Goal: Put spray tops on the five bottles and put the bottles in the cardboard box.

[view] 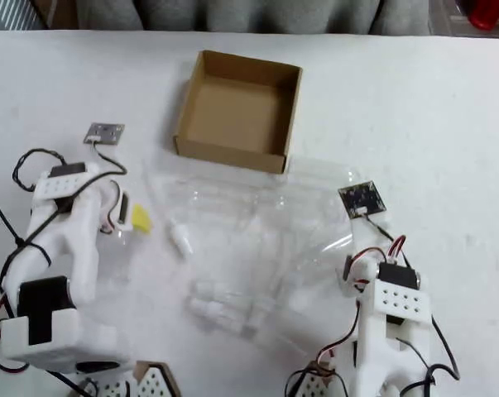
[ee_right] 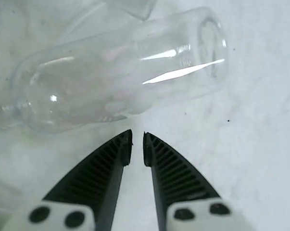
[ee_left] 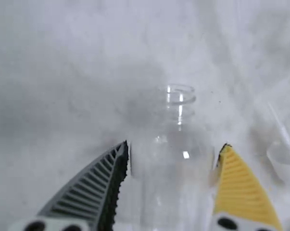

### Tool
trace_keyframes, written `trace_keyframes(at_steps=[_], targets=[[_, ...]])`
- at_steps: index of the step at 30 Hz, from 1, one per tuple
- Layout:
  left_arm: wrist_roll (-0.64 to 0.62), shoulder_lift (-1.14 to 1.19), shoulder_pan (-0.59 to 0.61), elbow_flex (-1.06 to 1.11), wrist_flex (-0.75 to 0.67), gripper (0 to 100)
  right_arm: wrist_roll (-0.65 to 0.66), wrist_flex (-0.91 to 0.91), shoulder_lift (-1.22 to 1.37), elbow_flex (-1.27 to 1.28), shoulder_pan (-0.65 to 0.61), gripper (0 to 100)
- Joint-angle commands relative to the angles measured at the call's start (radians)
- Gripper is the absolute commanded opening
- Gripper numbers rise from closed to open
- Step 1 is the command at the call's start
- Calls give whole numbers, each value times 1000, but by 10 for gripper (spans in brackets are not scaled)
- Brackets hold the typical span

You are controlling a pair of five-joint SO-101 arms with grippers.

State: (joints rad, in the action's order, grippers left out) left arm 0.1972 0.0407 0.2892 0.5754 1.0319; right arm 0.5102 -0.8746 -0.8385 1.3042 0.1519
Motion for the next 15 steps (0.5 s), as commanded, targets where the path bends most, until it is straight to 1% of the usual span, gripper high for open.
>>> trace_keyframes(at_steps=[1,3,6,11,15], targets=[[-9,1,-21,-58,-8,249,11,8,-12,-6,-7,15],[-6,1,-38,-58,-6,171,11,8,-12,-6,-7,15],[69,1,-53,-58,-11,36,9,8,-12,-6,-5,15],[86,-7,-51,-58,-11,31,8,8,-12,-6,-5,15],[41,-10,-50,-58,-11,31,-2,7,-16,-11,-5,15]])
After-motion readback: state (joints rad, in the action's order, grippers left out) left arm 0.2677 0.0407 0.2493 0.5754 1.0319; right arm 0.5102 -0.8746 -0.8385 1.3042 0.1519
